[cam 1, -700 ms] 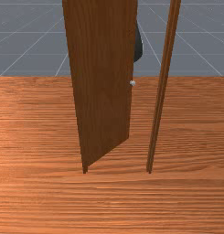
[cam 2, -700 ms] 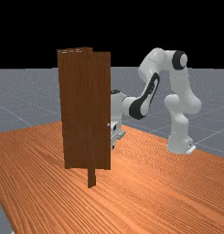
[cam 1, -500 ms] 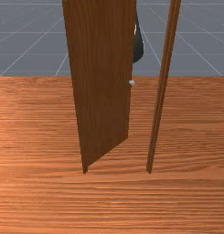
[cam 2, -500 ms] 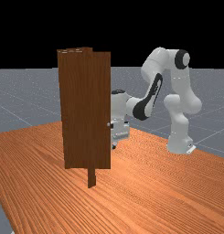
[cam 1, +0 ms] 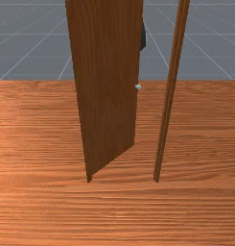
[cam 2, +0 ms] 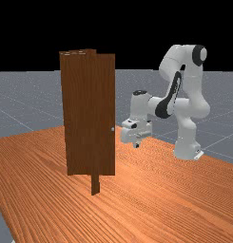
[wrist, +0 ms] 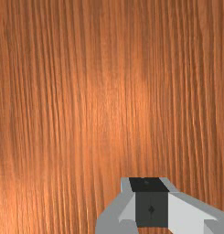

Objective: Open the door

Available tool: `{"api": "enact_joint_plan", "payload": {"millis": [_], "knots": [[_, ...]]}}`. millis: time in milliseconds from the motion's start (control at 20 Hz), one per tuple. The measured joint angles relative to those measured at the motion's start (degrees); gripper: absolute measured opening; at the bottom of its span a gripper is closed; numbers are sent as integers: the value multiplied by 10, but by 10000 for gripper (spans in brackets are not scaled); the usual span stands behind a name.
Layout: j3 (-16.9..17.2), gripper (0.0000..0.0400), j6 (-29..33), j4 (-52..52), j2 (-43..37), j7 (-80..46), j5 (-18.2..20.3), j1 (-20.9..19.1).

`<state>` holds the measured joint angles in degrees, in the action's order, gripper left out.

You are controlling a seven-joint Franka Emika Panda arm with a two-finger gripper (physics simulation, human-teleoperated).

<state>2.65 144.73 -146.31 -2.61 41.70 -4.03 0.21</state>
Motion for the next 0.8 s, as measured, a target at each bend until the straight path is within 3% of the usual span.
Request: {"api": "enact_joint_plan", "payload": {"millis": [150,300,350,500,600,750,800], "knots": [[-19,0,-8,-5,-5,-154,1,3],[-69,0,-21,17,10,-347,6,43],[-82,0,-24,26,17,-355,4,61],[-100,0,-26,67,49,-207,-4,90],[-100,0,-62,195,139,-137,-16,80],[-88,0,-154,446,297,-155,-23,78],[-83,0,-215,527,343,-172,-15,79]]}}
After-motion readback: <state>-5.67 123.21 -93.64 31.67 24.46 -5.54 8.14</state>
